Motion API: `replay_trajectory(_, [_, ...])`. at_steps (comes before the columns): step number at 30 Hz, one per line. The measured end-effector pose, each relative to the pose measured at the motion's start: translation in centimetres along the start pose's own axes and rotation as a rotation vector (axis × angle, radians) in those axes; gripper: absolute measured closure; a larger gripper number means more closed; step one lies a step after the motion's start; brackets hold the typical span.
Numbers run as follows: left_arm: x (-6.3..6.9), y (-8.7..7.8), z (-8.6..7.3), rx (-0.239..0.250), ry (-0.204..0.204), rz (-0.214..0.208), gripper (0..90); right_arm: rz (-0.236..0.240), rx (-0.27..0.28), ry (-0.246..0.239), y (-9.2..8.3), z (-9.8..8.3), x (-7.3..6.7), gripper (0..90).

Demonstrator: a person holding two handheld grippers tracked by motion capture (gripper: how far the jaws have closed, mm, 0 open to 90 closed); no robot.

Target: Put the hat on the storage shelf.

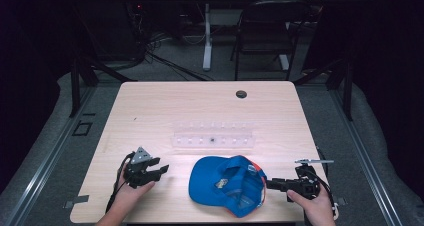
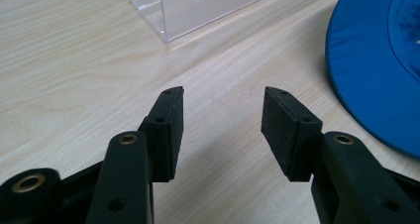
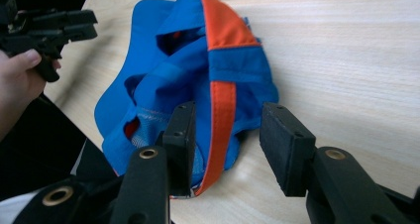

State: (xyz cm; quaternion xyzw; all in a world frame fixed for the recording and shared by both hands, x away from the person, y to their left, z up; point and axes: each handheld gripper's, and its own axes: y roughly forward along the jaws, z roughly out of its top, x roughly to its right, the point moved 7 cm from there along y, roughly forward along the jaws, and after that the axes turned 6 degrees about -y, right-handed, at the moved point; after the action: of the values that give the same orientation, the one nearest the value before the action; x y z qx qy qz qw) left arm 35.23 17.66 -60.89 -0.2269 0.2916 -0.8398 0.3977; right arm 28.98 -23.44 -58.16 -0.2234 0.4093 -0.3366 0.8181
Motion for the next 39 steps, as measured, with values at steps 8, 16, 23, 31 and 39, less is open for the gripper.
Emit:
replay_trajectory(8, [0.1, 0.1, 0.0, -0.001, -0.001, 0.001, 51.5, 0.019, -0.025, -0.002, 0.8, -0.6, -0.2, 58.4])
replay_trajectory(16, [0.0, 0.1, 0.0, 0.001, -0.001, 0.003, 51.4, 0.048, -0.041, 0.014, 1.7, -1.1, -0.2, 58.4])
replay_trajectory(23, [0.1, 0.1, 0.0, 0.002, -0.001, 0.004, 51.4, 0.068, -0.066, 0.025, 2.5, -1.5, -0.3, 60.0])
replay_trajectory(31, [0.1, 0.0, 0.0, 0.004, 0.0, 0.004, 51.4, 0.114, -0.069, 0.035, 2.7, -1.5, -0.9, 63.3])
replay_trajectory(39, [0.1, 0.1, 0.0, 0.001, 0.007, 0.004, 51.4, 0.147, -0.061, 0.046, 2.4, -1.1, -1.2, 67.1])
